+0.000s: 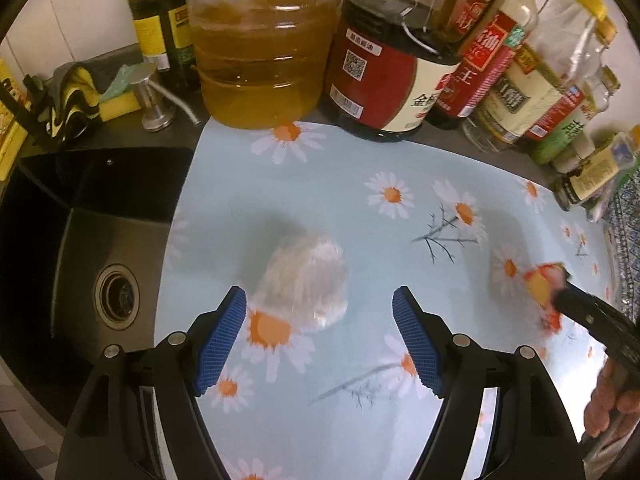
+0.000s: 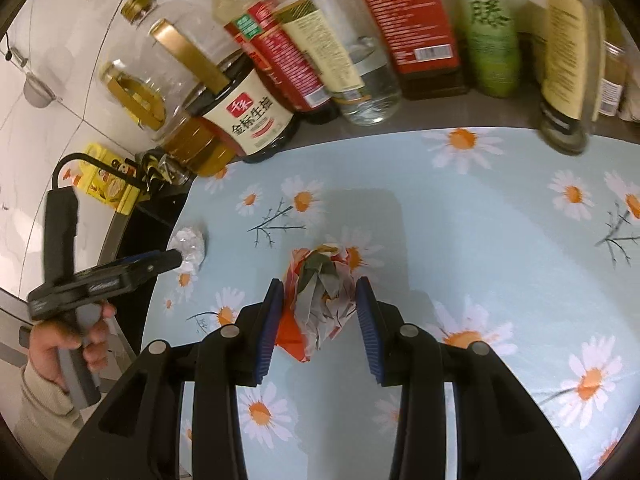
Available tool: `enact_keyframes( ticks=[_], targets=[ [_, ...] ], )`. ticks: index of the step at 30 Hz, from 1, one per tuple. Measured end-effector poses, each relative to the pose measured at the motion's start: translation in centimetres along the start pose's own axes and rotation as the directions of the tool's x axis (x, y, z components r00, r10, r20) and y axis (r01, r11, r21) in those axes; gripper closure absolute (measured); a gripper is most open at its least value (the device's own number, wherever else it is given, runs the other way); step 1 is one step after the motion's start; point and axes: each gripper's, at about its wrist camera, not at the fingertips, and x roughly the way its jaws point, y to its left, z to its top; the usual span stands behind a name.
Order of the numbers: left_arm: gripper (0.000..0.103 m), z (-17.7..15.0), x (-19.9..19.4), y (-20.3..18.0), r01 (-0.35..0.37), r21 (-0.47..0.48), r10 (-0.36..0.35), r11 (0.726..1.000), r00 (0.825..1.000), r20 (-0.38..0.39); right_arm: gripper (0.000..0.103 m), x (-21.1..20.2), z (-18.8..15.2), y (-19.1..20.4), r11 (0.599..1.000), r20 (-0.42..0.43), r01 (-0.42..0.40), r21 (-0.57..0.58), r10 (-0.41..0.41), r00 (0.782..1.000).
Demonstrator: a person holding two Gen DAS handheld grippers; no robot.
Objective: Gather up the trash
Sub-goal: 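Close the right tool on the wrapped packet while the left tool grips the plastic-wrapped tissue, then carry the packet and tissue bundle down over the black trash bin with both tools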
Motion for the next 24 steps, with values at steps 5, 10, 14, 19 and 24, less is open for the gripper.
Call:
enact_keyframes(
  ticks=[5, 10, 14, 19, 24],
  targets=[
    [0.047, 0.5, 1.8, -0.1, -0.027, 0.025, 0.028, 0.999, 0.999, -0.029, 0.065, -0.8, -0.3, 0.0, 0.999, 0.017, 0.032, -0.017, -0.032, 0.999],
    [0.054, 0.3, 2.0, 0.1, -0.039, 0.033, 0.040, 0.999, 0.999, -0.019, 0.065, -1.0, -0.6, 0.1, 0.999, 0.017, 0.030, -0.013, -0.030, 0.999],
    [0.055, 0.0, 1.4, 0.0, -0.031, 0.042, 0.031, 0.999, 1.000, -0.003, 0.065, -1.0, -0.9, 0.4, 1.000, 0.016, 0.027, -0.015, -0.026, 1.000],
    [0.055, -0.4, -0.3, -0.4, -0.013, 0.052, 0.012, 0.999, 1.000, 0.025, 0.065, -1.2, -1.2, 1.4, 0.999, 0.018, 0.023, -0.031, -0.023, 1.000],
    [0.055, -1.6, -2.1, -0.7, 0.012, 0.081, -0.016, 0.997, 0.999, 0.048, 0.065, -1.5, -1.5, 2.9, 0.998, 0.023, 0.025, -0.052, -0.024, 0.999]
  ],
)
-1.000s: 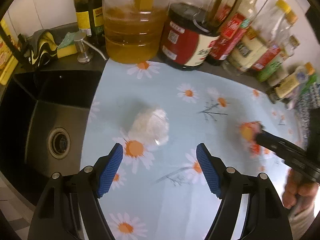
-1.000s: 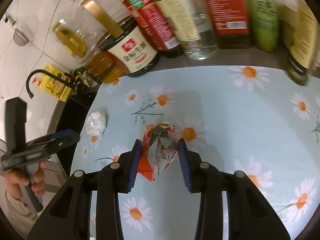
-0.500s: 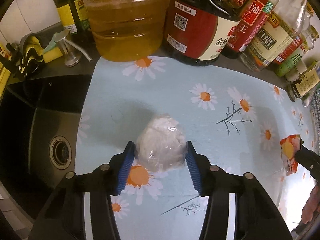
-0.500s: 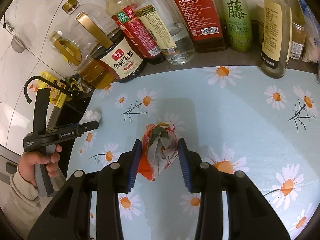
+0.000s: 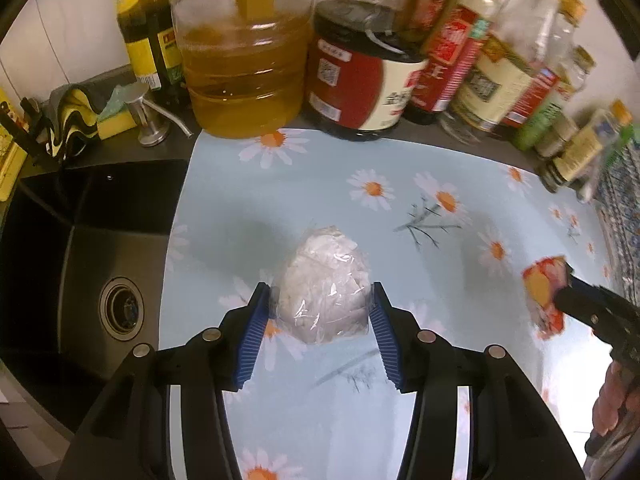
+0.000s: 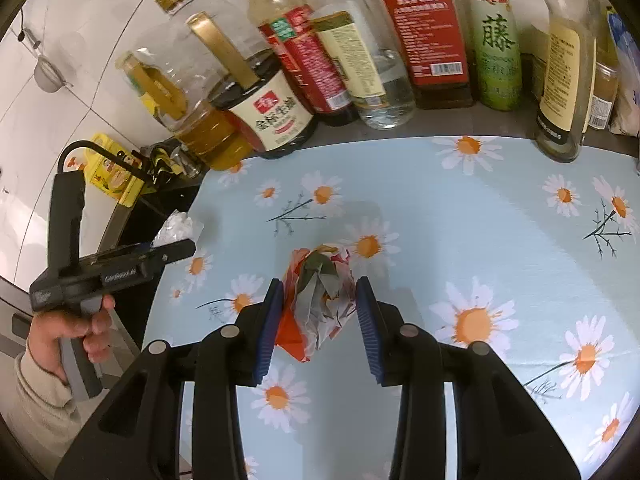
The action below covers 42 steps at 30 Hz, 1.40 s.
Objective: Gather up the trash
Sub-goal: 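Carry the packet and tissue bundle down over the black trash bin with both tools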
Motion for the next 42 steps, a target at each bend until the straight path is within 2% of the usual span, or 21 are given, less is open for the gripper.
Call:
enact_keyframes(
  ticks=[14, 22, 33, 42],
  targets=[
    [0.055, -6.0, -6.2, -0.6, 0.079, 0.042, -0.082, 0.996, 0.994, 0.070, 0.065, -2.5, -3.5, 4.8, 0.999, 0.034, 0.015, -0.043, -0.013, 0.999],
    [0.055, -9.6, -8.0, -0.1, 0.119, 0.058, -0.124, 0.991, 0.989, 0.076, 0.065, -3.5, -6.3, 7.1, 0.999, 0.043, 0.020, -0.033, -0.019, 0.999],
    [0.055, -13.7, -9.4, 0.5, 0.177, 0.113, -0.184, 0.978, 0.981, 0.056, 0.065, -3.6, -10.3, 9.9, 0.999, 0.051, 0.037, -0.008, -0.036, 0.998],
    [0.055, -17.4, -8.9, 0.5, 0.217, 0.179, -0.218, 0.960, 0.976, -0.015, 0.065, -3.2, -14.8, 11.0, 0.996, 0.043, 0.039, 0.075, -0.043, 0.998]
  ],
)
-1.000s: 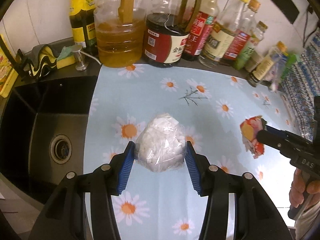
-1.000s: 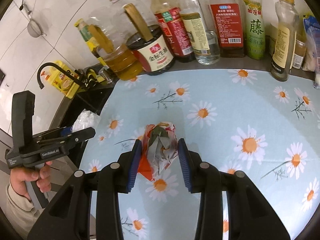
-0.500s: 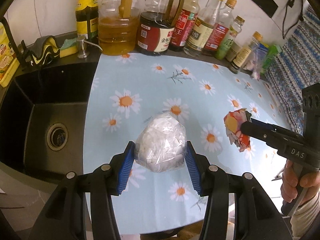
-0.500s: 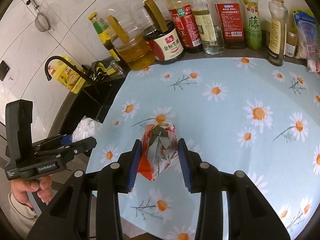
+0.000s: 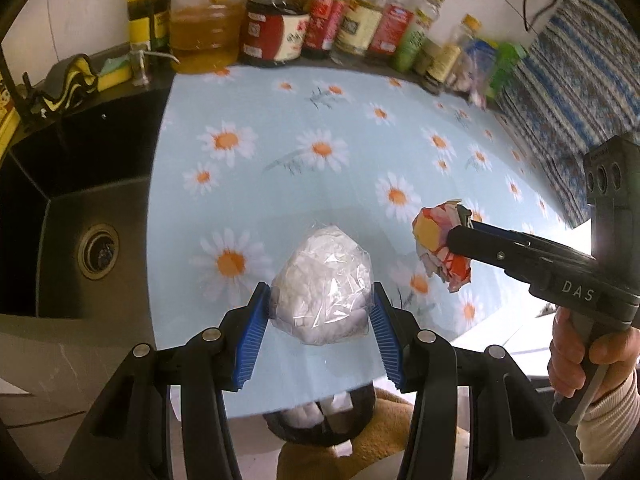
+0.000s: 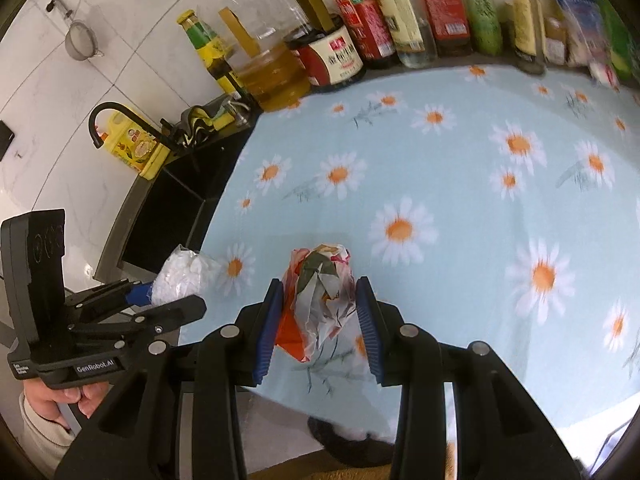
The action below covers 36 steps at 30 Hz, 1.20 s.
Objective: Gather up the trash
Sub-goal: 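Carry the packet and tissue bundle down over the black trash bin with both tools, then open the right tool over the bin while the left tool releases the tissue bundle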
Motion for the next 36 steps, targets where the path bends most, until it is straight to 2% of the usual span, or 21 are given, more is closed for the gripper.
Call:
enact_keyframes(
  ticks=[14, 23, 36],
  targets=[
    [0.055, -5.7, 0.2, 0.3, 0.054, 0.030, -0.053, 0.998, 0.997, -0.059, 0.065, 0.0, -7.8, 1.4, 0.996, -0.029, 0.004, 0.087, -0.002, 1.000],
    [0.055, -9.5, 0.5, 0.1, 0.098, 0.013, -0.096, 0.995, 0.991, -0.097, 0.065, 0.8, -11.3, 2.0, 0.996, -0.094, 0.013, 0.087, -0.004, 0.996],
    [0.055, -13.7, 3.6, -0.9, 0.117, -0.032, -0.121, 0.993, 0.972, -0.203, 0.065, 1.9, -14.7, -0.4, 0.992, -0.177, 0.024, 0.126, -0.001, 0.984]
  ],
)
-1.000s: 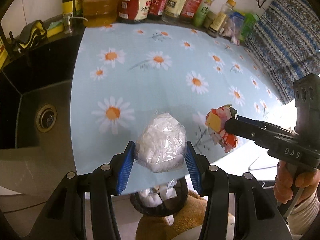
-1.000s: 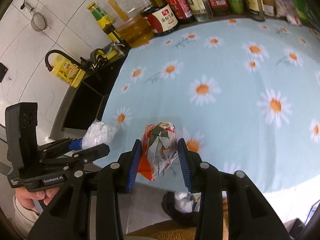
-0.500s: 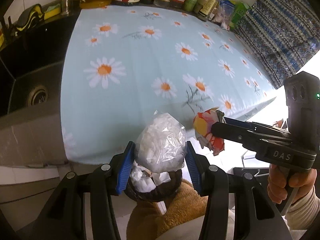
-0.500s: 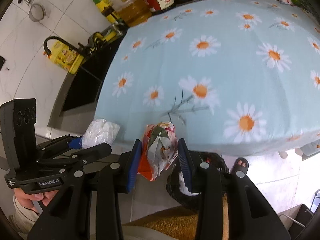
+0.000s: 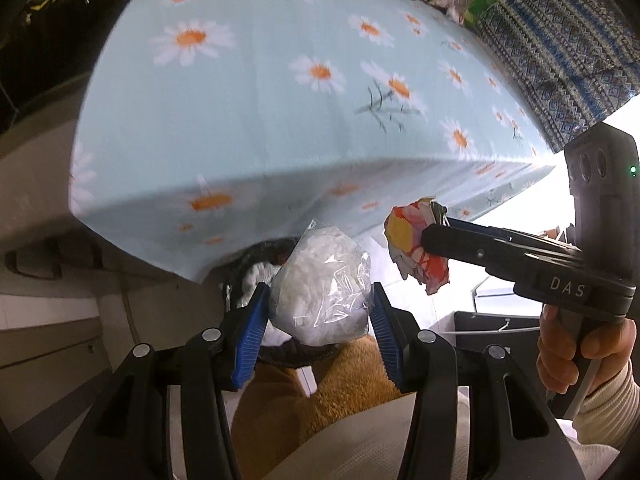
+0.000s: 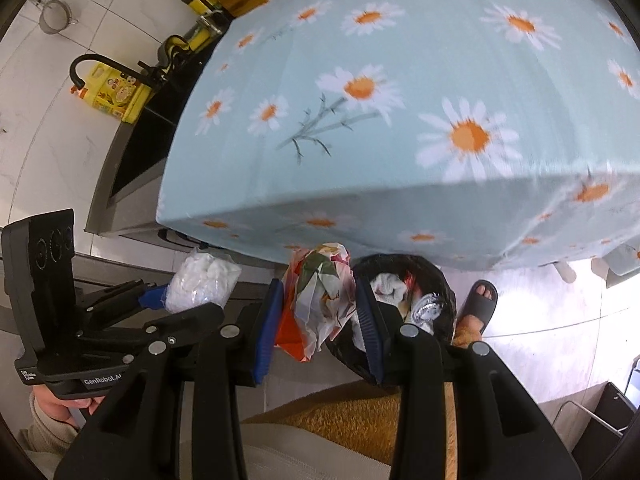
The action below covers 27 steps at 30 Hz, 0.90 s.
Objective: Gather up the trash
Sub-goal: 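Open the right tool over the bin while the left tool releases the tissue bundle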
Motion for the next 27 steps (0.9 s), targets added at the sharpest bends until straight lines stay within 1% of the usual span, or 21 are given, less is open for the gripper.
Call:
enact_keyframes(
  ticks=[6, 10, 14, 20, 22, 23, 27],
  targets=[
    [0.055, -1.1, 3.1, -0.3, -0.010, -0.005, 0.010, 1.000, 0.997, -0.071, 0.064, 1.3, -1.1, -1.9, 1.000, -0.044, 0.010, 0.030, -0.008, 0.999],
    [0.055, -1.9, 4.5, 0.3, -0.015, -0.023, 0.012, 1.000, 0.993, -0.114, 0.064, 2.6, -2.0, -3.4, 0.998, -0.083, 0.018, 0.055, -0.013, 0.996],
    [0.055, -2.3, 5.6, 0.6, -0.023, -0.024, 0.019, 0.999, 0.989, -0.149, 0.064, 3.2, -2.2, -3.9, 0.998, -0.104, 0.018, 0.065, -0.011, 0.995],
    [0.054, -2.2, 6.6, 0.6, -0.024, -0.012, 0.022, 1.000, 0.984, -0.176, 0.063, 4.0, -2.6, -4.2, 0.996, -0.127, 0.018, 0.084, -0.008, 0.992],
    [0.053, -1.9, 6.8, 0.6, -0.037, -0.015, 0.033, 0.999, 0.983, -0.183, 0.059, 4.4, -2.7, -4.1, 0.995, -0.136, 0.014, 0.096, -0.001, 0.991],
    [0.050, -1.9, 6.9, 0.7, -0.046, -0.017, 0.042, 0.999, 0.982, -0.187, 0.059, 4.5, -2.8, -4.0, 0.995, -0.140, 0.013, 0.100, 0.001, 0.990],
    [0.050, -1.5, 6.9, 0.8, -0.043, -0.020, 0.038, 0.999, 0.982, -0.186, 0.057, 4.9, -2.6, -4.1, 0.993, -0.150, 0.000, 0.115, 0.018, 0.989]
  ],
)
